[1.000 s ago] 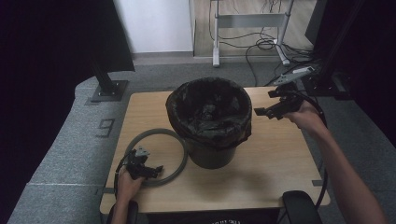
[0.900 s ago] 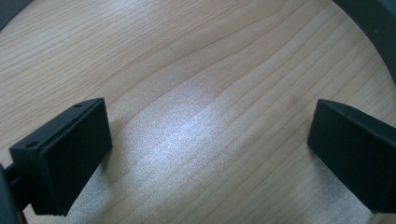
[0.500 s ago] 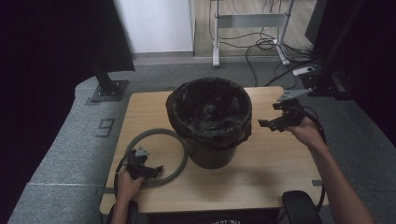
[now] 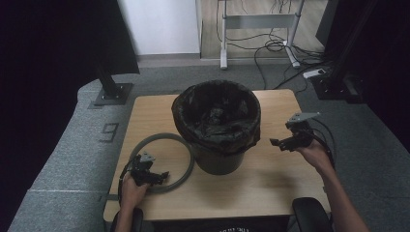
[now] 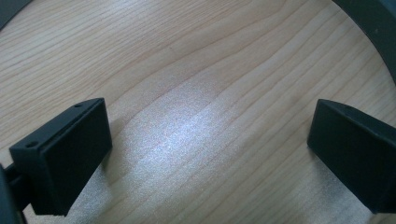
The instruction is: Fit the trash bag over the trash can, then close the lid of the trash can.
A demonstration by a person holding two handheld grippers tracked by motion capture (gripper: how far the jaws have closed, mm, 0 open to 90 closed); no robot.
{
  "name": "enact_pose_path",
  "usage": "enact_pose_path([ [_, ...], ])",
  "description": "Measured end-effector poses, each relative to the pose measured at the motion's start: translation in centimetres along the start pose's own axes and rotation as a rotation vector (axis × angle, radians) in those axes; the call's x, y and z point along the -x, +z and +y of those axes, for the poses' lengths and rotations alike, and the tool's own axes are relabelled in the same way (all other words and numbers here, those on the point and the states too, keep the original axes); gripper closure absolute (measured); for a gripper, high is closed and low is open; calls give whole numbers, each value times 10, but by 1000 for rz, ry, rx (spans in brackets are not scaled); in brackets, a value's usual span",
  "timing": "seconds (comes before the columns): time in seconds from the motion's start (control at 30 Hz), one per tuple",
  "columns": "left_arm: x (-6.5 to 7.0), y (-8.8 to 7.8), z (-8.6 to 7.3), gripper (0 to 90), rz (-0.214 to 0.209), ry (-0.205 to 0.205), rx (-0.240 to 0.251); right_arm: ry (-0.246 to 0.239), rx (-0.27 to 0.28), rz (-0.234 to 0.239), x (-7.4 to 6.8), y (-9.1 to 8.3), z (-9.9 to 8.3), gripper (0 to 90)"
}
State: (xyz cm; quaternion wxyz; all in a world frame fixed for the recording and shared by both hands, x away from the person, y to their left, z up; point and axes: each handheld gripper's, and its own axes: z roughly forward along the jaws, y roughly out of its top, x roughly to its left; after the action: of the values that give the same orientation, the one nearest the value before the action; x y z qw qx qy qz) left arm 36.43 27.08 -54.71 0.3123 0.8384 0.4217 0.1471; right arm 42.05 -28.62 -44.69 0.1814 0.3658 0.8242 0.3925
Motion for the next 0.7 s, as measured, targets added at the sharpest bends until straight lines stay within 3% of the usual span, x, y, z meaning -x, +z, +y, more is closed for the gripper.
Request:
enact_pose_path([
  [0.1, 0, 0, 0, 0, -1, -1, 0, -4, -19, -18, -2, 6, -13, 7],
  [0.47, 0, 0, 0, 0, -1, -1, -1, 63, -54, -5, -18, 33, -72, 7],
  [0.53, 0, 0, 0, 0, 0, -2, -1, 70, -54, -22, -21, 37, -84, 7],
  [0.7, -1, -4, 1, 3, -9, -5, 6, 92, -62, -36, -26, 41, -99, 6],
])
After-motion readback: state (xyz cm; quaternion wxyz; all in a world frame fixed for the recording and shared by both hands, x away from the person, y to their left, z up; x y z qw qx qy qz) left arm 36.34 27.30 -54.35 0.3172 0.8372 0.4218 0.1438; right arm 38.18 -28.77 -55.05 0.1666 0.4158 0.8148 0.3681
